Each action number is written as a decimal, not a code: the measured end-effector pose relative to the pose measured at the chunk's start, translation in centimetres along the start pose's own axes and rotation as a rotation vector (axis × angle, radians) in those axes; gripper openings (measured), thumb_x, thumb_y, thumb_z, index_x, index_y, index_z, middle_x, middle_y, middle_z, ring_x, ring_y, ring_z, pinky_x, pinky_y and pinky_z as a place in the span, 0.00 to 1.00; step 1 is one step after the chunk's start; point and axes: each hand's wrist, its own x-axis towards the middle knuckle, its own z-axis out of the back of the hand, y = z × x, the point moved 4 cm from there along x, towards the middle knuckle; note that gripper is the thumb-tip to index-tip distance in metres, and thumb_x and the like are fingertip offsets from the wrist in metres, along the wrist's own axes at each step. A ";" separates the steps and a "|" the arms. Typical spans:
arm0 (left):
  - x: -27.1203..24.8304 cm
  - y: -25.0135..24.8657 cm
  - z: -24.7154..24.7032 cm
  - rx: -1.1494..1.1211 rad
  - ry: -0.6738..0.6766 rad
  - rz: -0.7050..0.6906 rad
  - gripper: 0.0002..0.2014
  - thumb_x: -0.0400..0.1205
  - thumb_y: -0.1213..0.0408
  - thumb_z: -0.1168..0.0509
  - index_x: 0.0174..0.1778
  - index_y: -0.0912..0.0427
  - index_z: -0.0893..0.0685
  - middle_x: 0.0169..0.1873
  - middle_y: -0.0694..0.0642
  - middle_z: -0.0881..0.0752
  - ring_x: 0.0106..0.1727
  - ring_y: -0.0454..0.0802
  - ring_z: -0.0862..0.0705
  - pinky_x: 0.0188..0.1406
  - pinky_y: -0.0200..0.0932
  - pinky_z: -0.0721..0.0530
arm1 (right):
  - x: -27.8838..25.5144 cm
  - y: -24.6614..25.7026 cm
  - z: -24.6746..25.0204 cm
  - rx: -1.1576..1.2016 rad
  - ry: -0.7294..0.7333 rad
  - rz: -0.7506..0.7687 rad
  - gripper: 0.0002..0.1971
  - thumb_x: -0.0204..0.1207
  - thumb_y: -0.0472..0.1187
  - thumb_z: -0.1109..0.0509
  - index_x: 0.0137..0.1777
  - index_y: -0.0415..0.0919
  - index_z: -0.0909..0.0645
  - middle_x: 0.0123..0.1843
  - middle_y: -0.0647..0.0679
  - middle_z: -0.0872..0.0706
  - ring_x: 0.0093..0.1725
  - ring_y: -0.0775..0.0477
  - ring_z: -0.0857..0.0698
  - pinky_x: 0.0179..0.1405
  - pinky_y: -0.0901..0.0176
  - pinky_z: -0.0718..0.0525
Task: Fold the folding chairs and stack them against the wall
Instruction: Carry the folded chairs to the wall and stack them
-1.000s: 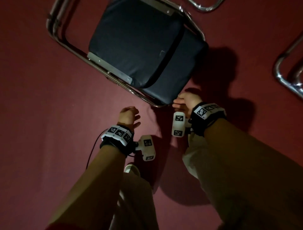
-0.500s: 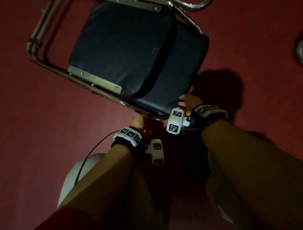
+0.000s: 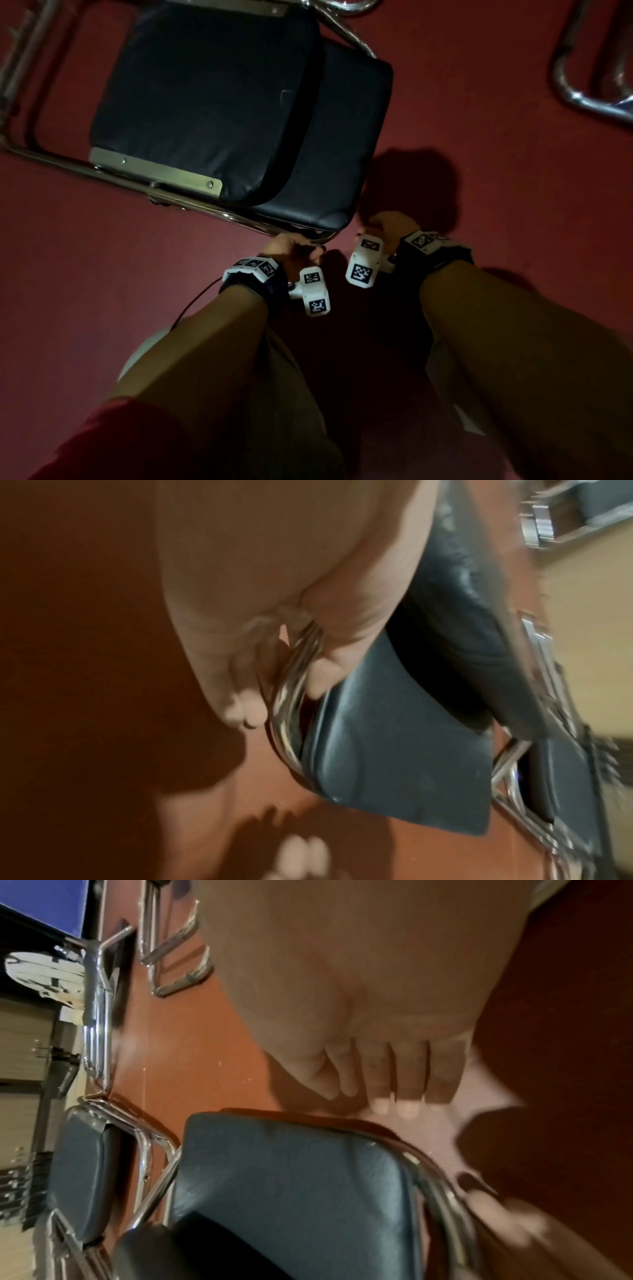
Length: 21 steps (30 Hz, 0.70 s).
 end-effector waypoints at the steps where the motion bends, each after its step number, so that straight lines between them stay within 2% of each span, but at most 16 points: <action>1: 0.2 0.0 -0.1 0.020 0.005 -0.004 0.08 0.80 0.72 0.45 0.53 0.66 0.24 0.38 0.61 0.22 0.36 0.56 0.22 0.43 0.46 0.21 | 0.1 -0.4 0.0 0.008 0.017 -0.009 0.08 0.87 0.36 0.45 0.53 0.38 0.24 0.46 0.44 0.20 0.47 0.43 0.18 0.49 0.55 0.16; 3: 0.5 0.0 -0.1 0.053 -0.010 0.001 0.09 0.76 0.75 0.44 0.50 0.66 0.24 0.36 0.61 0.22 0.35 0.57 0.21 0.41 0.46 0.18 | 0.4 -1.1 0.2 0.044 0.022 -0.024 0.07 0.85 0.39 0.41 0.49 0.40 0.22 0.49 0.44 0.19 0.51 0.43 0.17 0.61 0.45 0.16; 4: 0.9 0.1 0.1 0.070 -0.014 -0.013 0.10 0.71 0.77 0.44 0.45 0.66 0.24 0.36 0.61 0.22 0.35 0.58 0.20 0.38 0.46 0.17 | 0.2 -1.2 0.2 0.052 0.026 -0.016 0.07 0.84 0.39 0.39 0.46 0.41 0.22 0.47 0.44 0.19 0.48 0.43 0.17 0.61 0.44 0.16; 6: 0.9 0.1 0.1 0.061 -0.026 -0.042 0.12 0.60 0.78 0.45 0.38 0.64 0.26 0.35 0.62 0.22 0.34 0.57 0.19 0.37 0.44 0.16 | -0.8 -0.9 -0.2 0.113 0.030 -0.003 0.08 0.83 0.39 0.37 0.42 0.39 0.23 0.41 0.44 0.20 0.39 0.45 0.20 0.47 0.48 0.18; 8: 0.5 -0.1 -0.2 -0.024 -0.014 -0.078 0.13 0.58 0.77 0.46 0.37 0.63 0.27 0.34 0.60 0.23 0.34 0.55 0.22 0.41 0.43 0.20 | -1.1 -0.2 -0.4 0.165 0.036 0.024 0.07 0.84 0.38 0.38 0.45 0.39 0.23 0.41 0.43 0.19 0.37 0.44 0.21 0.41 0.48 0.21; 11: -0.6 -0.8 -0.7 -0.135 0.061 -0.130 0.10 0.63 0.75 0.46 0.38 0.60 0.28 0.35 0.57 0.25 0.33 0.53 0.27 0.38 0.42 0.27 | -1.3 0.8 -0.8 0.196 0.009 0.063 0.06 0.86 0.39 0.40 0.50 0.40 0.23 0.48 0.42 0.18 0.40 0.43 0.21 0.39 0.47 0.20; 13: -1.6 -1.5 -0.7 -0.139 0.052 -0.167 0.04 0.73 0.71 0.44 0.40 0.60 0.26 0.35 0.56 0.23 0.33 0.52 0.25 0.38 0.42 0.25 | -1.7 1.2 -1.1 0.199 -0.020 0.093 0.06 0.86 0.39 0.40 0.56 0.39 0.23 0.55 0.40 0.18 0.42 0.42 0.20 0.41 0.47 0.20; 14: -2.0 -1.8 -0.5 -0.146 0.036 -0.182 0.05 0.78 0.69 0.44 0.40 0.61 0.24 0.33 0.56 0.21 0.33 0.52 0.25 0.38 0.42 0.24 | -2.0 1.4 -1.2 0.193 -0.031 0.097 0.06 0.87 0.38 0.40 0.56 0.38 0.22 0.59 0.39 0.19 0.44 0.41 0.19 0.44 0.46 0.19; 16: -2.8 -2.6 -0.1 -0.152 0.026 -0.218 0.09 0.83 0.67 0.44 0.38 0.61 0.22 0.30 0.54 0.19 0.32 0.50 0.23 0.38 0.43 0.23 | -2.2 1.7 -1.5 0.205 -0.032 0.098 0.10 0.88 0.36 0.42 0.61 0.35 0.21 0.67 0.37 0.20 0.56 0.37 0.16 0.53 0.46 0.19; 17: -3.3 -3.0 0.3 -0.151 0.027 -0.239 0.09 0.84 0.67 0.43 0.38 0.59 0.22 0.30 0.52 0.19 0.32 0.49 0.21 0.38 0.43 0.21 | -1.9 1.9 -1.6 0.199 -0.036 0.110 0.14 0.88 0.36 0.42 0.69 0.33 0.23 0.72 0.36 0.22 0.64 0.36 0.18 0.56 0.49 0.20; 18: -3.9 -3.3 0.8 -0.140 0.018 -0.252 0.09 0.84 0.67 0.42 0.38 0.58 0.21 0.30 0.52 0.19 0.33 0.48 0.19 0.37 0.43 0.18 | -2.2 2.2 -1.9 0.157 -0.044 0.133 0.18 0.88 0.37 0.42 0.75 0.32 0.27 0.76 0.36 0.23 0.68 0.36 0.19 0.56 0.53 0.20; 19: -4.4 -3.5 1.6 -0.144 0.006 -0.271 0.09 0.83 0.67 0.41 0.38 0.57 0.21 0.31 0.52 0.18 0.33 0.48 0.18 0.36 0.43 0.17 | -2.5 2.4 -2.4 0.131 -0.048 0.152 0.19 0.89 0.38 0.42 0.76 0.31 0.27 0.73 0.36 0.21 0.62 0.38 0.16 0.50 0.57 0.18; 20: -4.9 -3.7 2.3 -0.137 -0.017 -0.284 0.07 0.82 0.68 0.40 0.38 0.57 0.21 0.31 0.52 0.18 0.33 0.48 0.17 0.33 0.42 0.16 | -2.7 2.7 -2.6 0.115 -0.056 0.189 0.16 0.89 0.38 0.41 0.71 0.31 0.24 0.63 0.36 0.14 0.49 0.41 0.13 0.39 0.59 0.16; 21: -5.5 -3.7 3.3 -0.145 -0.046 -0.301 0.06 0.81 0.68 0.40 0.39 0.57 0.21 0.31 0.52 0.18 0.32 0.47 0.17 0.30 0.39 0.15 | -2.8 2.8 -3.1 0.127 -0.031 0.181 0.13 0.89 0.38 0.41 0.61 0.30 0.20 0.47 0.39 0.10 0.36 0.45 0.12 0.27 0.62 0.16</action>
